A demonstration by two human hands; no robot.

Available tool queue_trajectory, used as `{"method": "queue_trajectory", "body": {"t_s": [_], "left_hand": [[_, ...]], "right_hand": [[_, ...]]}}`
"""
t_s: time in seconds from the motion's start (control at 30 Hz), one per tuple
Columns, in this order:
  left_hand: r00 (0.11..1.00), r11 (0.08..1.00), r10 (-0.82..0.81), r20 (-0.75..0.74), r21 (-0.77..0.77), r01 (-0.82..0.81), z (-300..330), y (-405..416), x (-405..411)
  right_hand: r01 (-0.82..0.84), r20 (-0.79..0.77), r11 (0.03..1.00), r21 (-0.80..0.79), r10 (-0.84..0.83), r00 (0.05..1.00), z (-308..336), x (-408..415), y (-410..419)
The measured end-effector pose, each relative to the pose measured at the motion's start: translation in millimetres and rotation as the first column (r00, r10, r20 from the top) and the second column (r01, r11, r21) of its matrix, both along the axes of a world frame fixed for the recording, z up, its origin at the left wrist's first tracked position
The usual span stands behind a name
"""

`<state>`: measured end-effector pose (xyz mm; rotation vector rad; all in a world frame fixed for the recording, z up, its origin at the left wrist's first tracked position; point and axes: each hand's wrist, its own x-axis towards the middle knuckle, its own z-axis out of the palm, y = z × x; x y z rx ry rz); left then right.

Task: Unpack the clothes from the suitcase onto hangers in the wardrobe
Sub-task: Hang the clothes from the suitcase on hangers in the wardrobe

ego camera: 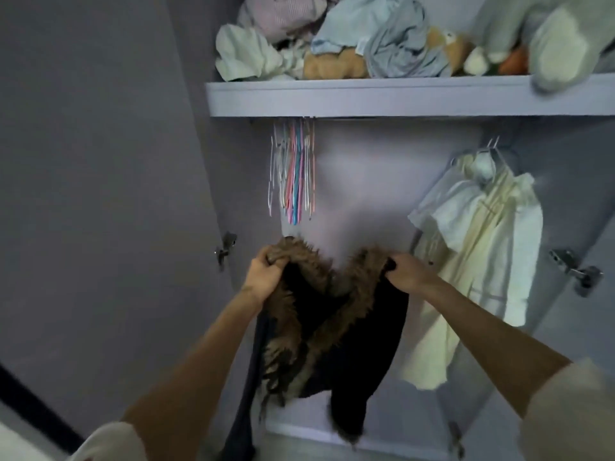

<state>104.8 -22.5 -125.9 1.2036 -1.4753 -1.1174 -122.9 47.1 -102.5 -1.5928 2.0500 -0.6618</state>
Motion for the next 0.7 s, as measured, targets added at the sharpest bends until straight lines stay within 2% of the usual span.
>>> {"method": "queue_trajectory", "body": {"t_s": [0.1, 0.17, 0.23, 0.27, 0.33, 0.4, 0.47, 0.57, 0.63, 0.7], "left_hand": [[0.986, 0.989, -0.139, -0.095, -0.063, 0.133, 22.6, -17.0, -2.5], [0.973, 0.969, -0.231, 0.008, -0.086, 0.231, 29.4, -26.8, -2.2], [0.935, 0.944, -0.320, 0.152, -0.030, 0.328, 30.2, -33.5, -4.1], [0.925, 0.939, -0.338, 0.174, -0.008, 0.344, 28.4, -37.6, -6.7], [0.944, 0.953, -0.298, 0.141, -0.015, 0.303, 22.4, -48.8, -10.9], [0.974, 0.978, -0.204, 0.097, -0.026, 0.208, 18.5, -57.7, -11.3], [0.993, 0.994, -0.111, 0.052, -0.017, 0.112, 16.4, -67.8, -9.5], [0.999, 0.999, -0.030, 0.037, -0.013, 0.030, 14.8, -80.4, -11.1], [0.999, 1.000, 0.011, 0.045, 0.002, -0.011, 9.6, -87.8, -15.2], [0.997, 0.998, 0.062, 0.038, 0.031, -0.063, 3.0, -96.3, -19.5]], "right_hand": [[0.013, 0.000, 0.982, -0.189, -0.014, 1.000, 13.8, 15.1, -27.8], [-0.003, 0.080, 0.958, -0.288, 0.027, 0.996, 21.7, 29.3, -49.0], [0.014, 0.213, 0.951, -0.309, 0.055, 0.975, 27.3, 43.2, -67.6], [0.023, 0.281, 0.955, -0.297, 0.065, 0.957, 29.4, 47.8, -76.8], [0.010, 0.480, 0.974, -0.228, 0.104, 0.871, 29.7, 52.6, -93.0], [-0.043, 0.659, 0.986, -0.162, 0.141, 0.739, 28.9, 50.4, -103.1], [-0.032, 0.716, 0.991, -0.132, 0.118, 0.688, 25.5, 42.2, -117.4], [0.142, 0.739, 0.986, -0.089, -0.030, 0.673, 10.1, 30.6, -150.5], [0.216, 0.672, 0.974, -0.070, -0.114, 0.732, -2.2, 26.3, -174.6], [0.218, 0.625, 0.973, -0.076, -0.124, 0.771, -11.1, 24.7, -199.7]]}}
